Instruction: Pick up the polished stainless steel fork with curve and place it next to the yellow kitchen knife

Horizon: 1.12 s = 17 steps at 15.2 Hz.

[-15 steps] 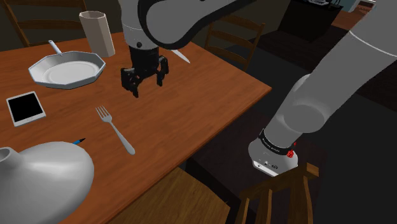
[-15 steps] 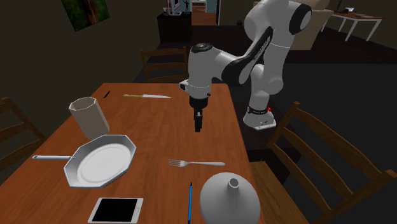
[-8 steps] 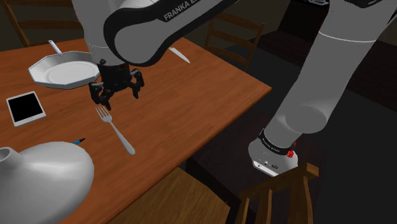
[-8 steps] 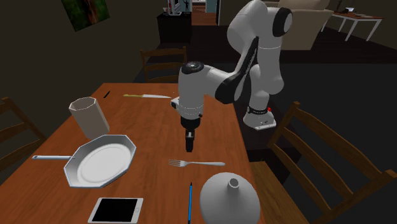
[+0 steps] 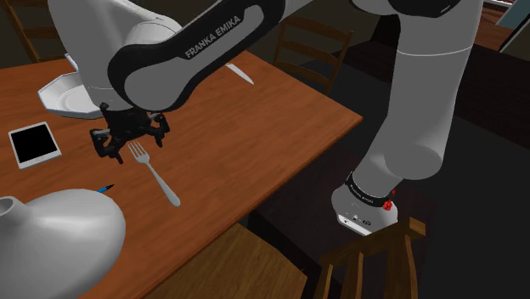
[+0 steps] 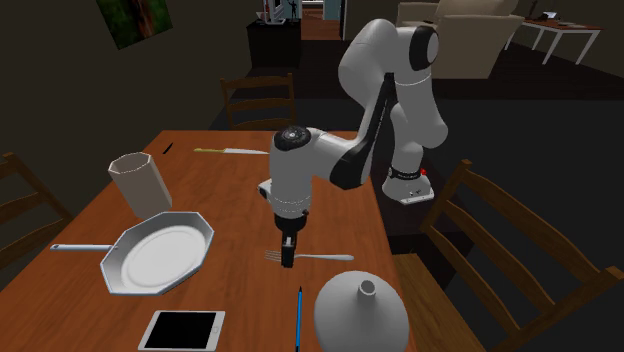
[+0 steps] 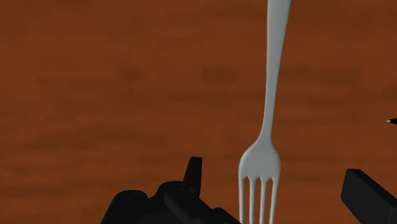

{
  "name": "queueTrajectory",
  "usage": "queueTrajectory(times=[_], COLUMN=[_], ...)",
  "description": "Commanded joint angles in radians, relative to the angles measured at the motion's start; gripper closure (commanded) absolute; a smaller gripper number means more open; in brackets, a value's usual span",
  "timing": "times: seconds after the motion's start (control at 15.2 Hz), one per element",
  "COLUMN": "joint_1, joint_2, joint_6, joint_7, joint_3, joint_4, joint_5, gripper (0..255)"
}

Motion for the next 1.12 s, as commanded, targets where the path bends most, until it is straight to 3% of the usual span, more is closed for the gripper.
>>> queueTrajectory(times=[0.0,0.73,0.79,1.06], joint_1=[0.003,0.009,0.009,0.009], joint_2=[0.017,0.038,0.038,0.041], joint_6=[0.021,0.046,0.046,0.052], joint_7=[0.006,0.015,0.015,0.017], joint_3=[-0.007,-0.015,-0.015,-0.017], joint_4=[-0.006,-0.013,-0.013,-0.016], joint_5=[-0.012,-0.027,-0.027,-0.03], gripper=[0,0,255,255])
